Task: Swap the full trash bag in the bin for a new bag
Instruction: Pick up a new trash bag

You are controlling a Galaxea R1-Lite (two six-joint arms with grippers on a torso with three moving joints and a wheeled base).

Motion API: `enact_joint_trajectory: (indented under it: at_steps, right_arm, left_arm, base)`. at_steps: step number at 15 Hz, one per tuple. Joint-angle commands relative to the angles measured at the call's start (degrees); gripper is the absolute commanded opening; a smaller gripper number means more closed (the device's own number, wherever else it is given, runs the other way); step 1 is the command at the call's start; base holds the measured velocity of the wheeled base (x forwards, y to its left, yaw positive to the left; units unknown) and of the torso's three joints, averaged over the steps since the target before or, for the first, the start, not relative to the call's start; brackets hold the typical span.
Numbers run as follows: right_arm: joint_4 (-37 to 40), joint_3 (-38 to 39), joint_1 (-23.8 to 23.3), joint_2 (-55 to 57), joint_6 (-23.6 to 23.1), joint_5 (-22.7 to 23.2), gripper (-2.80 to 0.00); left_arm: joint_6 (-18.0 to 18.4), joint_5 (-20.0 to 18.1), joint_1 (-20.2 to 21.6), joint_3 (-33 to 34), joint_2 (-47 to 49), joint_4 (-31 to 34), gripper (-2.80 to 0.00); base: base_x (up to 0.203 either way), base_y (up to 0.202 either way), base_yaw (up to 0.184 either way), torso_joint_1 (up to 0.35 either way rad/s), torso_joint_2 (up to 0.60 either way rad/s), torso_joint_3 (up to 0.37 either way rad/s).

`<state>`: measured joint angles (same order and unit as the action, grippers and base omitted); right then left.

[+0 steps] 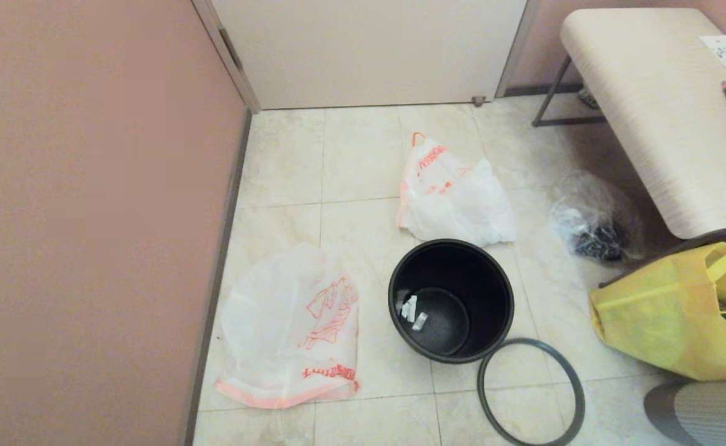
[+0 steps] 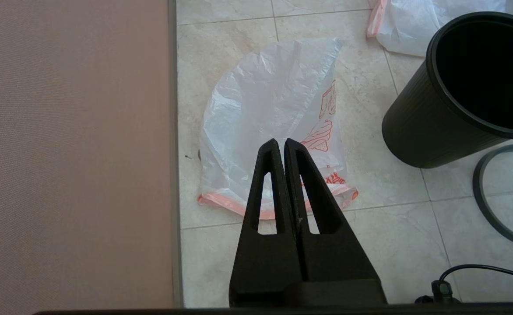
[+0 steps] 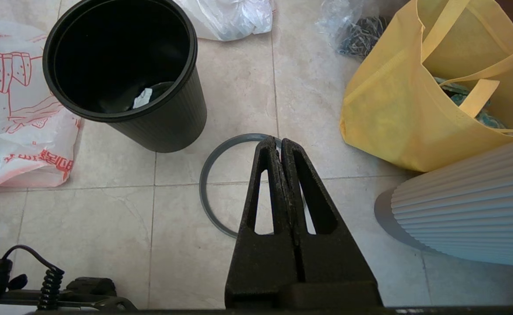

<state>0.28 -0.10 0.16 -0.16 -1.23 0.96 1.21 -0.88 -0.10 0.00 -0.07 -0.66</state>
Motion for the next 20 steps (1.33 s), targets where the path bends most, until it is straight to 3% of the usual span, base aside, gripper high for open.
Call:
enact_joint_trajectory:
  at_steps: [1,7,9,12,15,18,20]
  right_arm:
    - [-0.02,0.02,0.02,0.07,0.00,0.00,-2.80]
    - [-0.02,0.02,0.02,0.07,0.00,0.00,-2.80]
    - [-0.02,0.02,0.02,0.07,0.00,0.00,-2.80]
    - [-0.02,0.02,0.02,0.07,0.00,0.00,-2.80]
    - [-0.02,0.02,0.02,0.07,0.00,0.00,-2.80]
    - [-0.02,0.02,0.02,0.07,0.00,0.00,-2.80]
    - [-0.02,0.02,0.02,0.07,0.00,0.00,-2.80]
  left_arm:
    - [-0.06,0.00,0.01,0.26,0.07,-0.04,-2.80]
    - [0.38,0.61,0.19,0.05,0.07,-0.13,-2.80]
    - [0.46,-0.19,0.06,-4.89,2.34,0.15,-2.80]
    - [2.47,-7.13,0.34,-15.16,15.78,0.38,-2.80]
    - [9.94,-14.06,0.58,-20.87,31.56,0.44,-2.80]
    - [13.14,-16.30,-2.50,-24.97,49.16,0.30,-2.80]
    - [12.32,-15.77,-6.96,-27.30,60.27,-0.02,-2.80]
  base:
    - [0.000,0.000,0.000,0.000,0.00,0.000]
    - [0.000,0.000,0.000,0.000,0.00,0.000]
    - [0.000,0.000,0.000,0.000,0.00,0.000]
    - [0.000,0.000,0.000,0.000,0.00,0.000]
    - [0.000,0.000,0.000,0.000,0.00,0.000]
    - [0.000,0.000,0.000,0.000,0.00,0.000]
    - [0.000,0.000,0.000,0.000,0.00,0.000]
